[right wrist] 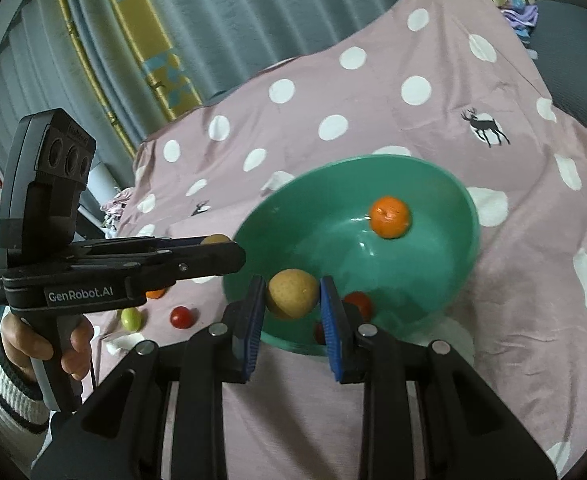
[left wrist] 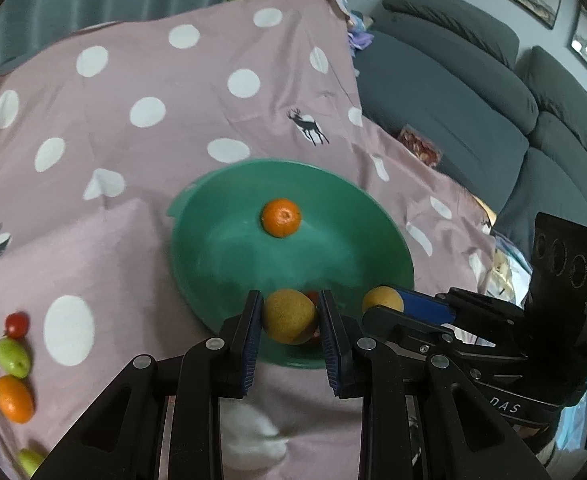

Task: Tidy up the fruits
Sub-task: 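Carry both yellow-brown fruits to the bowl and open both grippers, then withdraw both tools from the bowl toward the remaining fruit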

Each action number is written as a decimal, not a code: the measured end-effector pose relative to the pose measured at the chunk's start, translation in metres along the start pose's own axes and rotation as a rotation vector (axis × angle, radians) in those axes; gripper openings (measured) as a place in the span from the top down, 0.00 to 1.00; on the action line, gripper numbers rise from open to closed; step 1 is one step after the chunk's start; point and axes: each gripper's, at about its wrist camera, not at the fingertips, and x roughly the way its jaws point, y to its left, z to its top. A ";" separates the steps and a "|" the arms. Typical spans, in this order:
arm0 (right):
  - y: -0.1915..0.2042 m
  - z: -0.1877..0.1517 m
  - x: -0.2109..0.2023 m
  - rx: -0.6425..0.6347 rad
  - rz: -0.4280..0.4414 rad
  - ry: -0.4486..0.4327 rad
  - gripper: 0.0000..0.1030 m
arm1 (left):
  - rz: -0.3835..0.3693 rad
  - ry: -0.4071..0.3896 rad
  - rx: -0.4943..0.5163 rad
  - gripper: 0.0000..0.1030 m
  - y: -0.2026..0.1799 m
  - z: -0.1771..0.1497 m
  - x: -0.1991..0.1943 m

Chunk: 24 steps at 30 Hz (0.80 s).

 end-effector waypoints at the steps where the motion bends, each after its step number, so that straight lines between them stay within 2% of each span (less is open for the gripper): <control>1: -0.002 -0.001 0.001 0.001 -0.011 0.004 0.73 | 0.003 0.005 0.005 0.73 -0.001 0.000 0.003; 16: -0.007 -0.003 0.005 0.004 -0.028 0.019 0.71 | 0.025 0.052 0.011 0.73 0.001 -0.004 0.020; 24: -0.009 -0.001 -0.004 0.022 -0.030 -0.007 0.71 | 0.009 0.002 -0.026 0.73 0.008 -0.003 -0.001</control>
